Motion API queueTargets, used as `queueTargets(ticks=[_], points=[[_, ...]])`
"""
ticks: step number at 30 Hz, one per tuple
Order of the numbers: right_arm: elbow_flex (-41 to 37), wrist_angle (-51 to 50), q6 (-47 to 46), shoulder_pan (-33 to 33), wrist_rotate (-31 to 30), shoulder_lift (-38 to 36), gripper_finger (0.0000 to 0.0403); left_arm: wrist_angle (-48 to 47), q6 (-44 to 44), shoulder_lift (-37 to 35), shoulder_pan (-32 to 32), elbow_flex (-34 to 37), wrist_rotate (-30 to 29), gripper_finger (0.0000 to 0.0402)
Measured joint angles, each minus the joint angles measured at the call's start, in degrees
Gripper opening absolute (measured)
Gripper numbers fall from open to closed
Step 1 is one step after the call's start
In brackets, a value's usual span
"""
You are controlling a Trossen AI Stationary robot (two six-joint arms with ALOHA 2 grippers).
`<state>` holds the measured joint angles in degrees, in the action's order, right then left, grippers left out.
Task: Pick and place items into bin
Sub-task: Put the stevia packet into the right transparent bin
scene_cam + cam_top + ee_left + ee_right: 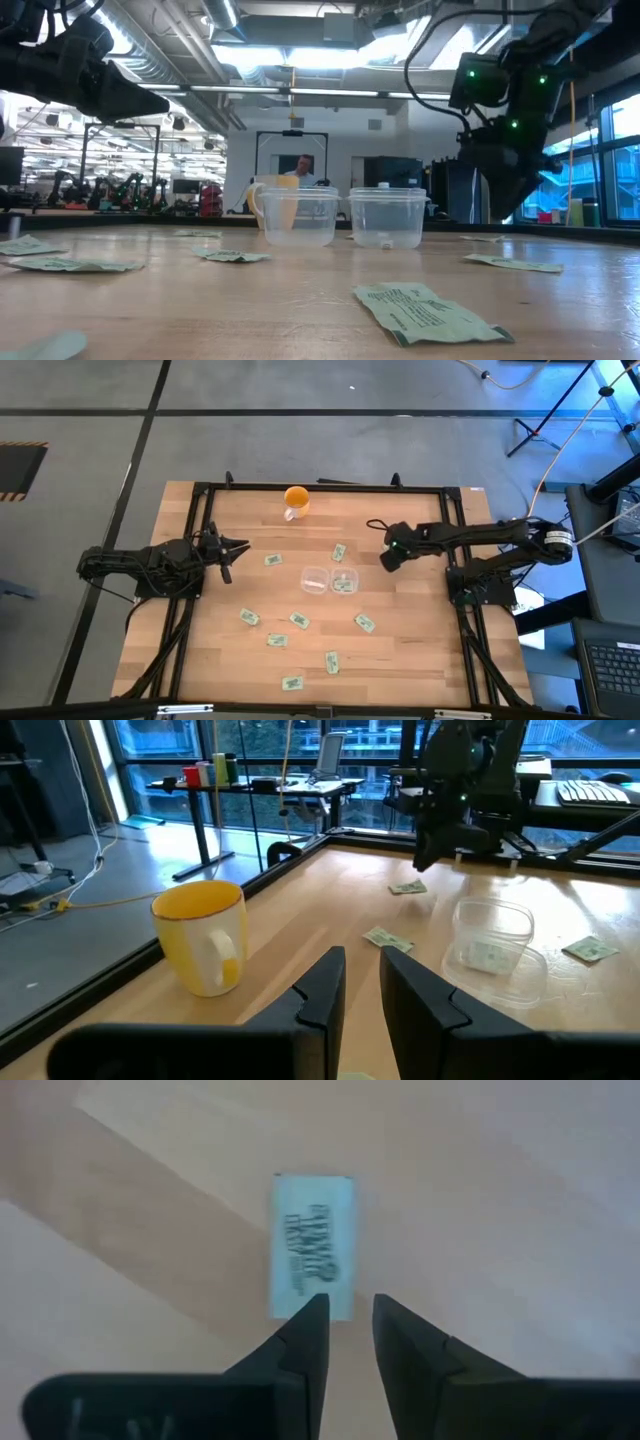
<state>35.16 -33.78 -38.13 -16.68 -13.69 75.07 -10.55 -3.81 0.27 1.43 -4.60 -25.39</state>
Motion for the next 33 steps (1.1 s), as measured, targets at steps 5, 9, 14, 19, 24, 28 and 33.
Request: queueTargets(ticks=[5, 9, 14, 19, 24, 28, 33], points=[[-2.43, 3.46, 0.00, -0.46, 1.74, 0.00, 0.0085, 0.00, -0.02, 0.00, 0.00, 0.00, 0.00, 0.0061], [-4.03, 5.56, -0.39, -0.46, 1.74, 0.00, 0.0085, 0.00, 0.02, 0.00, 0.00, 0.00, 0.00, 0.0061], [-5.52, 9.26, -0.42, -0.46, 1.35, 0.00, 0.0085, 0.00, 0.02, -0.02, 0.00, 0.00, 0.00, 0.0061], [-6.58, 9.67, -0.44, -0.46, 1.30, 0.00, 0.0085, 0.00, 0.02, 0.00, 0.00, 0.00, -0.02, 0.0061], [-8.31, 11.16, -0.79, -0.46, 1.09, -0.09, 0.0085, 0.00, 0.07, 0.00, 0.00, 0.00, -0.02, 0.0061], [-9.06, 11.75, -2.04, -0.42, 0.87, -0.22, 0.0085, 0.00, 0.07, 0.00, 0.00, 0.00, -0.02, 0.0061], [-9.14, 11.55, -1.95, -0.42, 0.89, -0.15, 0.0083, 0.00, 0.07, 0.00, 0.00, 0.00, -0.02, 0.0061]])
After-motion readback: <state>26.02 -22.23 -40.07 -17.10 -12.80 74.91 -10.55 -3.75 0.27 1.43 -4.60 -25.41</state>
